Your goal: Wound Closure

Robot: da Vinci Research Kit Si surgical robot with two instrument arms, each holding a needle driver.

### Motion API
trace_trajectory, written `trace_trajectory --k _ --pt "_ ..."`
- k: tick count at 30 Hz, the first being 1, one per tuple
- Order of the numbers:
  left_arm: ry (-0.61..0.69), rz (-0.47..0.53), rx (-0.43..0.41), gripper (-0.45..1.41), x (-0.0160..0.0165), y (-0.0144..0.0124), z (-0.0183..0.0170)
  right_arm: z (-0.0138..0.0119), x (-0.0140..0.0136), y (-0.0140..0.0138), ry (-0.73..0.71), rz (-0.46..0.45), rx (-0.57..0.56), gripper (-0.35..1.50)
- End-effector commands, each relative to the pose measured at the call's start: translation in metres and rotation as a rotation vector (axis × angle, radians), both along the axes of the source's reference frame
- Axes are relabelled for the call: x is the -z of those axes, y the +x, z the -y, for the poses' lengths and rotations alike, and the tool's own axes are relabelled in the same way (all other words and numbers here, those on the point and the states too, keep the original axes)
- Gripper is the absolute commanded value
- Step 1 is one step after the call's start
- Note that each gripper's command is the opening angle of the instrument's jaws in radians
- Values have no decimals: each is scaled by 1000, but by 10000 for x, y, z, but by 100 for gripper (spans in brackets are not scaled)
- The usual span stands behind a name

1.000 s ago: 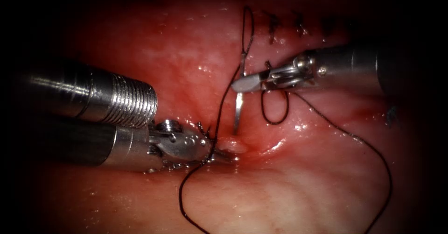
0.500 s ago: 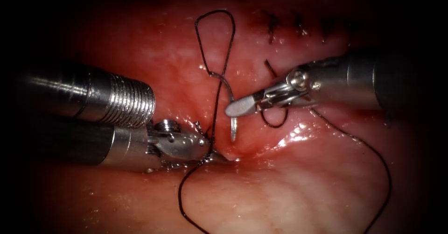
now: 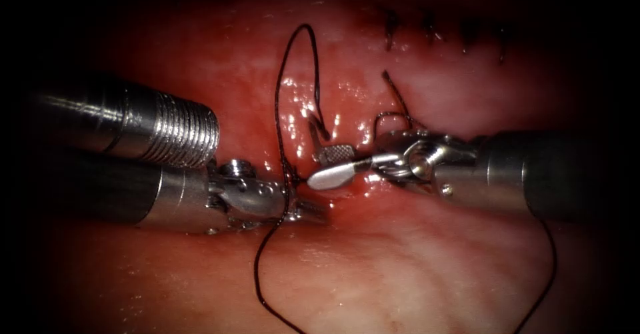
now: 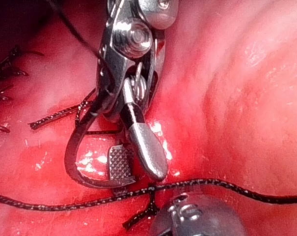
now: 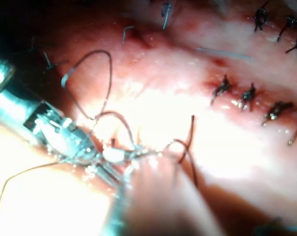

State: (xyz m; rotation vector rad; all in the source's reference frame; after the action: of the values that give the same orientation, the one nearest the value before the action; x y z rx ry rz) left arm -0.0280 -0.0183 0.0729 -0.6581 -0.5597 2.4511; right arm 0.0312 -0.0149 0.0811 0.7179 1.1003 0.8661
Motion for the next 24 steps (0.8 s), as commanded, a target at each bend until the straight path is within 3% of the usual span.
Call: trace_trajectory --k 1,6,8,14,20,23,24 --pt "1 1 1 -11 -5 -6 2 -9 -6 0 -139 30 -17 145" --pt "2 1 1 -13 -4 -6 2 -44 3 -16 -341 114 -38 148" --pt "2 1 1 -13 -4 -7 2 -52 11 -17 -394 107 -12 148" --pt "2 1 1 -13 -4 -7 2 -52 25 2 -436 74 23 148" --pt "3 2 1 -13 -2 -6 1 -49 28 3 -621 31 103 145" --pt "3 2 1 -13 -2 -6 1 -49 29 -1 -740 21 137 135" --pt "3 2 1 -13 -2 -6 1 -49 29 -2 -796 5 136 119"
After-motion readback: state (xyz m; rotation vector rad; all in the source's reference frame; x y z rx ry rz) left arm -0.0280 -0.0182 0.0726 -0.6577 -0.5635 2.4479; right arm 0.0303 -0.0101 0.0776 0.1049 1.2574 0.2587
